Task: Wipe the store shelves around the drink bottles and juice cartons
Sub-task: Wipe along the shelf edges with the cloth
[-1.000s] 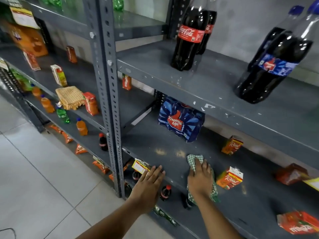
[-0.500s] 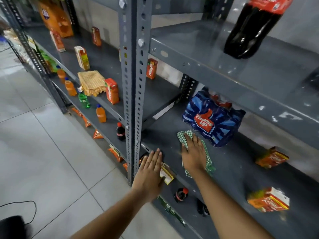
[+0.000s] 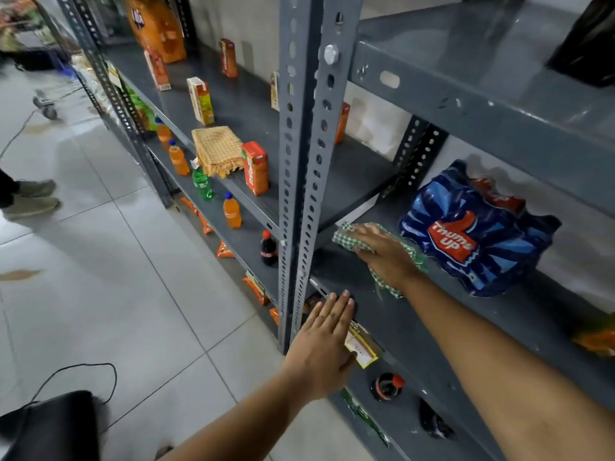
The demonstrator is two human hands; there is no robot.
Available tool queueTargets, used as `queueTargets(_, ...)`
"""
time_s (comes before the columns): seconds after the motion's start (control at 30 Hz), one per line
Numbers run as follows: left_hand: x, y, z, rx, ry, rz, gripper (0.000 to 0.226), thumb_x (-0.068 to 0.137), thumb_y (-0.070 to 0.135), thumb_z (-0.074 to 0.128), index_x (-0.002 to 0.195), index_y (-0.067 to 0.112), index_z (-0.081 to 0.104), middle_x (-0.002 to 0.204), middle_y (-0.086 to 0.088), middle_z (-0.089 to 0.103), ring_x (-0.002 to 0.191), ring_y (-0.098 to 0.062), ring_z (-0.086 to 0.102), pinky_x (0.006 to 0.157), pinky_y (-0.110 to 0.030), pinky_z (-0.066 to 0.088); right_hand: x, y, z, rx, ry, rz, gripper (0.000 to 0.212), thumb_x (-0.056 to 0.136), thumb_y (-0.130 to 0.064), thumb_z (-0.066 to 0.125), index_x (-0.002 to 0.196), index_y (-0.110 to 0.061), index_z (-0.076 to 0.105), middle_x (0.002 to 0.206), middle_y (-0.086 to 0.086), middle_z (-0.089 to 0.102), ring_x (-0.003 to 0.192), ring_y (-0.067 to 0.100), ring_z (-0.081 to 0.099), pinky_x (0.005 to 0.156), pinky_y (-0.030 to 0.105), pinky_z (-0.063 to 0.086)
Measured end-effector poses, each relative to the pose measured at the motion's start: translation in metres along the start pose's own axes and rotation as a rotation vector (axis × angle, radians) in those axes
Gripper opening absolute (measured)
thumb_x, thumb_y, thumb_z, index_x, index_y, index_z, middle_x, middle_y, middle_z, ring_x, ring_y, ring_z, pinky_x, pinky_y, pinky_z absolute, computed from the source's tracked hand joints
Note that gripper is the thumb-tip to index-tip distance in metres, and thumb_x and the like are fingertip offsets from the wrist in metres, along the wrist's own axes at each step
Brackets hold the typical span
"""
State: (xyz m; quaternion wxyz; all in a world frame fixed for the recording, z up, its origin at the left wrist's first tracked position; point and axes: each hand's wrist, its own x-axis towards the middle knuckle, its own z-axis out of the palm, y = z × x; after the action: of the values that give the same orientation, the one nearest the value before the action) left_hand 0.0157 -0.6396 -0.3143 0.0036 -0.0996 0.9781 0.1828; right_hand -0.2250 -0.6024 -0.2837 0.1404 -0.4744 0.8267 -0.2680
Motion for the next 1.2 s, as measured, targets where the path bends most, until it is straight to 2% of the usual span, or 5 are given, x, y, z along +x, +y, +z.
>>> queueTargets(0.4, 0.009, 0.002, -0.015, -0.054, 0.106, 0.059, 0.079, 0.100, 0.063, 0.017, 0.152, 0.015, -0.018, 0.161, -0.003, -0.022, 0.147, -0.016, -0.022, 0.120, -0.038, -0.007, -0.128, -0.002, -0.005, 0.080, -0.183, 0.024, 0.041, 0.088, -0.044, 0.051, 0.126, -0.059, 0.044, 0.153, -0.013, 0.033, 0.144, 0.007, 0.019, 0.118, 0.047, 0.021)
queueTargets(0.67, 0.034, 0.034, -0.015, -0.030, 0.005, 0.203, 0.088, 0.090, 0.072, 0.004, 0.154, 0.012, -0.007, 0.162, -0.003, -0.015, 0.147, -0.018, -0.023, 0.118, -0.036, -0.016, -0.254, -0.020, -0.008, 0.131, -0.079, 0.123, 0.047, 0.085, -0.032, 0.061, 0.120, -0.061, 0.050, 0.142, -0.026, 0.041, 0.136, -0.007, 0.028, 0.113, 0.021, 0.021)
queueTargets(0.83, 0.041, 0.042, -0.008, 0.022, -0.071, 0.148, 0.093, 0.082, 0.076, -0.011, 0.153, 0.015, -0.014, 0.160, 0.001, -0.024, 0.142, -0.021, -0.034, 0.117, -0.043, -0.017, -0.306, -0.023, -0.012, 0.156, -0.114, 0.260, 0.026, 0.069, -0.078, 0.052, 0.094, -0.071, 0.057, 0.116, -0.052, 0.048, 0.117, -0.016, 0.045, 0.100, 0.012, 0.035)
queueTargets(0.97, 0.041, 0.041, -0.006, 0.046, -0.095, 0.143, 0.091, 0.084, 0.077, -0.008, 0.151, 0.016, -0.019, 0.158, 0.002, -0.030, 0.140, -0.021, -0.037, 0.117, -0.046, -0.015, -0.290, -0.031, -0.045, 0.286, 0.228, 0.561, 0.058, 0.065, -0.062, 0.073, 0.106, -0.020, 0.071, 0.091, -0.005, 0.075, 0.087, 0.009, 0.066, 0.082, 0.027, 0.052)
queueTargets(1.2, 0.045, 0.040, -0.002, 0.094, -0.112, 0.132, 0.093, 0.084, 0.081, -0.006, 0.151, 0.018, -0.021, 0.159, 0.000, -0.029, 0.140, -0.023, -0.038, 0.118, -0.049, -0.012, -0.195, 0.009, -0.110, -0.235, 0.314, 1.055, 0.030, 0.094, -0.015, 0.043, 0.112, 0.000, 0.061, 0.114, 0.021, 0.064, 0.104, 0.037, 0.061, 0.082, 0.038, 0.052)
